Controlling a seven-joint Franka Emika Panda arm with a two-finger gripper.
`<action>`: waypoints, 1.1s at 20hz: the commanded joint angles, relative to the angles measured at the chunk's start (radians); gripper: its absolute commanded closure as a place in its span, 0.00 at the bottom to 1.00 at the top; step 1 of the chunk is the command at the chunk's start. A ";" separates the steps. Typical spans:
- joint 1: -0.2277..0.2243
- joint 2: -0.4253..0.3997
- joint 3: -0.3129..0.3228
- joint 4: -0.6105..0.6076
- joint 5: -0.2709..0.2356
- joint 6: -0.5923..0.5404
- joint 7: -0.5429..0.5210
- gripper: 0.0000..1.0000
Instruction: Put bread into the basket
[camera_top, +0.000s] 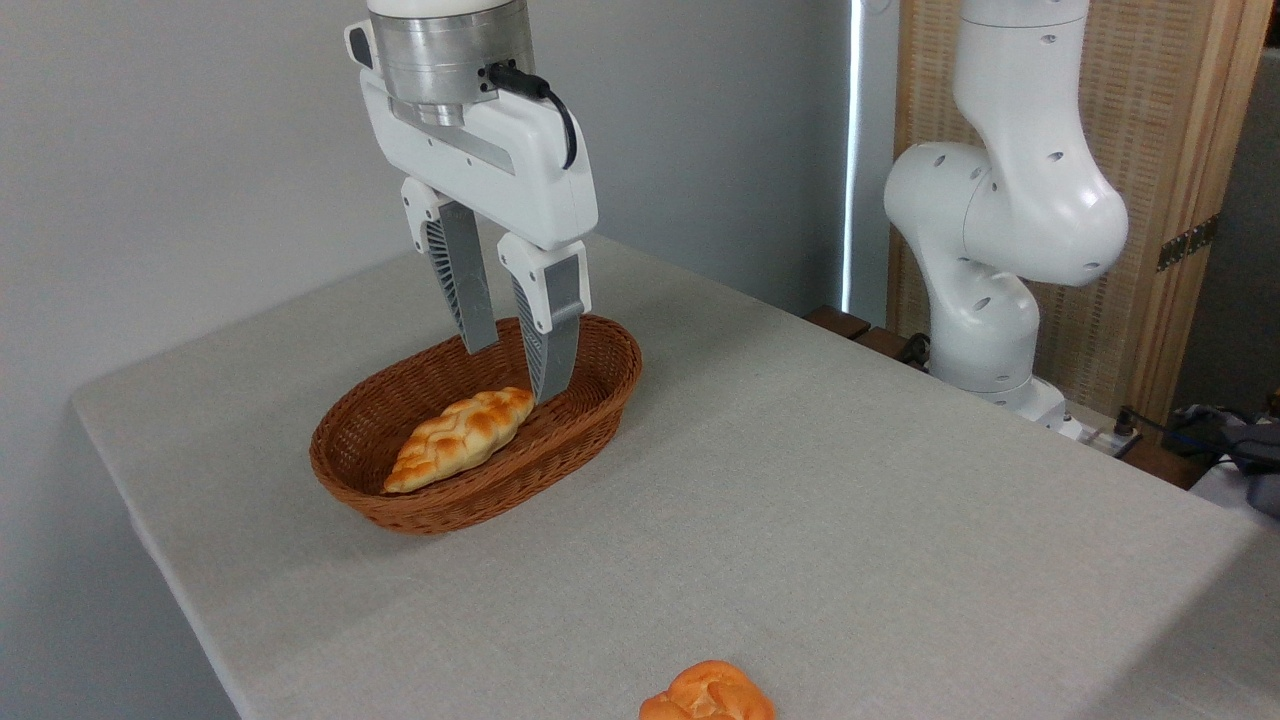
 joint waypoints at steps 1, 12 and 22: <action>-0.003 0.001 0.008 0.001 0.013 -0.029 0.010 0.00; -0.015 -0.014 -0.005 0.001 0.011 -0.035 0.010 0.00; -0.015 -0.021 -0.002 0.001 0.011 -0.047 0.020 0.00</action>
